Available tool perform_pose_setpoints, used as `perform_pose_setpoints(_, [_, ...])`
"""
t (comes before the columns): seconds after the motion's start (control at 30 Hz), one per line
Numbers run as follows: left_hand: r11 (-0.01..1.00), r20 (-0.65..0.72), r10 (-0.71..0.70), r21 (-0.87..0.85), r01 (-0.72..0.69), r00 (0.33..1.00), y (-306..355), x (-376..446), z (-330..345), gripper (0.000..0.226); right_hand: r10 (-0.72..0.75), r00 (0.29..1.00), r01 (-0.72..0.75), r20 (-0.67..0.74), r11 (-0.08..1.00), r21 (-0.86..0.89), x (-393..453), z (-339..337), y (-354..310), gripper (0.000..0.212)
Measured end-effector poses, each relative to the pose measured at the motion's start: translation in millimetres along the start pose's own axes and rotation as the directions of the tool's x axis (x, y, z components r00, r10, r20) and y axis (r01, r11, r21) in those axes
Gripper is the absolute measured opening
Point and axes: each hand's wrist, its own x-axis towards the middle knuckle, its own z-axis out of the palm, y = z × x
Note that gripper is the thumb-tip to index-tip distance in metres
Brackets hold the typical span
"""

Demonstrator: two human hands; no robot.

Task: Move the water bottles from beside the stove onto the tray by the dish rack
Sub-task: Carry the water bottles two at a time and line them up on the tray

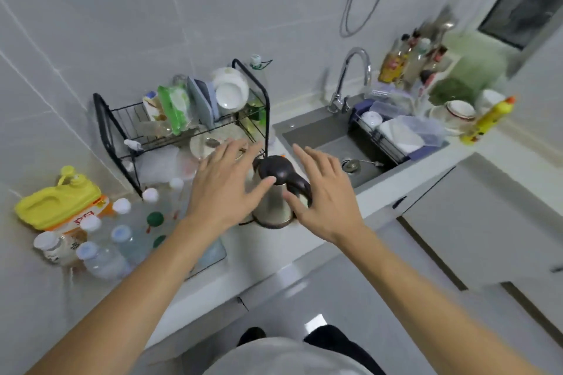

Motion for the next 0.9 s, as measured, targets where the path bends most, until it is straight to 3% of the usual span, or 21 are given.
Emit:
perform_pose_setpoints(0.23, [0.971,0.008,0.224,-0.084,-0.223,0.975,179,52,46,0.078,0.222,0.967,-0.229,-0.122,0.973,-0.043,-72,-103,132,0.081])
perform_pose_setpoints(0.43, [0.890,0.014,0.435,-0.156,-0.427,0.900,343,94,83,0.076,0.449,0.856,-0.479,-0.255,0.875,-0.069,-139,-194,246,0.083])
perform_pose_setpoints(0.73, [0.679,0.025,0.715,-0.263,-0.686,0.698,563,163,145,0.077,0.663,0.626,-0.742,-0.411,0.668,-0.052,-224,-280,390,0.081])
perform_pose_setpoints(0.9, [0.502,-0.013,0.840,-0.360,-0.786,0.543,691,194,193,0.074,0.721,0.519,-0.836,-0.459,0.540,-0.096,-262,-328,475,0.080])
